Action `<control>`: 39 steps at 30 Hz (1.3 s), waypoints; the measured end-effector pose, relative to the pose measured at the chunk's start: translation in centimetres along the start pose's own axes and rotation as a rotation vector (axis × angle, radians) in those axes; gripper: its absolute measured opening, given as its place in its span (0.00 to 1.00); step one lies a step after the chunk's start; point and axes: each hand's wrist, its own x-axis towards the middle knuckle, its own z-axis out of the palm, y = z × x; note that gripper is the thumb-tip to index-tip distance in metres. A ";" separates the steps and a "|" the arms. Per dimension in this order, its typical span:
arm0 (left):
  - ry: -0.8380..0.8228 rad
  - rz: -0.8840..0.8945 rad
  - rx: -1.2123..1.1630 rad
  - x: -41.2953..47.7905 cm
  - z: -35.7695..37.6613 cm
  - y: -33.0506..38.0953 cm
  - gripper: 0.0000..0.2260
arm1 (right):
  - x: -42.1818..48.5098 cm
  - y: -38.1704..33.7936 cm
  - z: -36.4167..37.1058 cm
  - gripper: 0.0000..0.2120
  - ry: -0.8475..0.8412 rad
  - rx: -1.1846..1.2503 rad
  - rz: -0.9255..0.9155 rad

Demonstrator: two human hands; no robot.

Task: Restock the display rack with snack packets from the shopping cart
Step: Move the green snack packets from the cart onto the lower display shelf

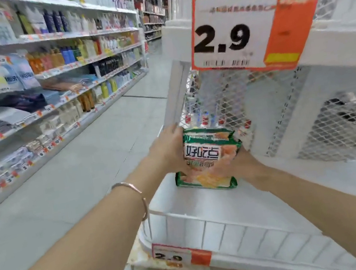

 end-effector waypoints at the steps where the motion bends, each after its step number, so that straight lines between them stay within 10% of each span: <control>1: -0.055 -0.003 0.085 0.4 -0.6 0.1 0.49 | 0.3 0.3 0.0 0.32 0.003 0.012 -0.008; 5: -0.081 0.033 0.185 1.6 -2.3 0.0 0.40 | 1.6 1.8 1.1 0.52 0.161 -0.049 0.060; 12: -0.033 0.102 0.361 1.7 -0.6 -1.6 0.54 | 4.5 2.8 4.5 0.43 0.325 -0.148 0.002; 18: -0.014 0.111 0.489 1.9 -0.4 -2.4 0.62 | 3.2 2.3 1.8 0.64 0.323 -0.483 -0.180; 22: 0.058 0.101 0.603 2.4 0.4 -2.5 0.62 | 3.5 2.4 -0.1 0.57 0.152 -1.034 -0.523; 31: -0.014 0.098 0.509 1.9 -0.7 -2.3 0.64 | 3.9 1.3 -0.3 0.53 0.054 -1.127 -0.377; 39: 0.034 -0.169 0.160 -7.9 -4.5 -1.8 0.35 | -2.6 -5.9 2.3 0.33 0.031 -1.101 -0.207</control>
